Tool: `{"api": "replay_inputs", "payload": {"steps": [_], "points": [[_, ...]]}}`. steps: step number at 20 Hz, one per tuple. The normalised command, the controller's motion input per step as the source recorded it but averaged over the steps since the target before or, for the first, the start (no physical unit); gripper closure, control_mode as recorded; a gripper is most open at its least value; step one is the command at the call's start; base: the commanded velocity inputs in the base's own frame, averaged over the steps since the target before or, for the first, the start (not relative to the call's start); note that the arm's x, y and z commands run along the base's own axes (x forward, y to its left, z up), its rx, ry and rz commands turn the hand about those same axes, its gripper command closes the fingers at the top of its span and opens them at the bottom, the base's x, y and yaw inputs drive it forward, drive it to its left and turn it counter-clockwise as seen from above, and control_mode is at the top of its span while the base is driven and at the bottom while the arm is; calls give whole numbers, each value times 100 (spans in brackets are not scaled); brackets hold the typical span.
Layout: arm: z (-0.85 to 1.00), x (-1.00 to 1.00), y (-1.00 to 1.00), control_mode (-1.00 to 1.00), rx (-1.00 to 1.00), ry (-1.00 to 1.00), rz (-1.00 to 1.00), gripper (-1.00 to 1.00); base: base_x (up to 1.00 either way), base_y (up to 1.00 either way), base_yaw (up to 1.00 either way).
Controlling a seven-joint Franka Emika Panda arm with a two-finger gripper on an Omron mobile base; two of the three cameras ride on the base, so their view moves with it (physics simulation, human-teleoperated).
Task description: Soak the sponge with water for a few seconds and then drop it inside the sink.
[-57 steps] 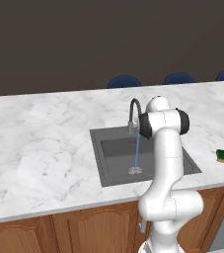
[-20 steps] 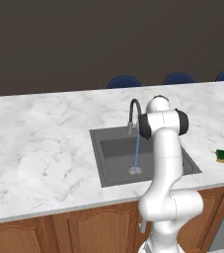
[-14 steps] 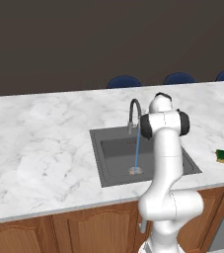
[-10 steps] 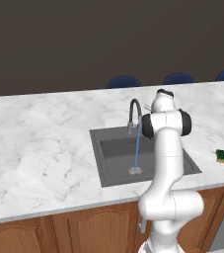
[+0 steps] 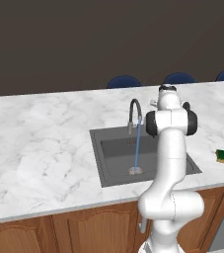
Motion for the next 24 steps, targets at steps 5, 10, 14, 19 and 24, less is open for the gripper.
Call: {"api": "replay_inputs", "payload": {"steps": [5, 10, 14, 19, 24], "points": [[10, -63, -1, -100, 0, 9, 0, -100, 0, 0, 0], [16, -60, 0, -100, 0, 1, -1, -100, 0, 0, 0], [21, -69, -4, -100, 0, 0, -3, -100, 0, 0, 0], [12, -68, -3, -100, 0, 1, -3, -100, 0, 0, 0], [2, -62, 0, -100, 0, 7, -3, -100, 0, 0, 0]]}}
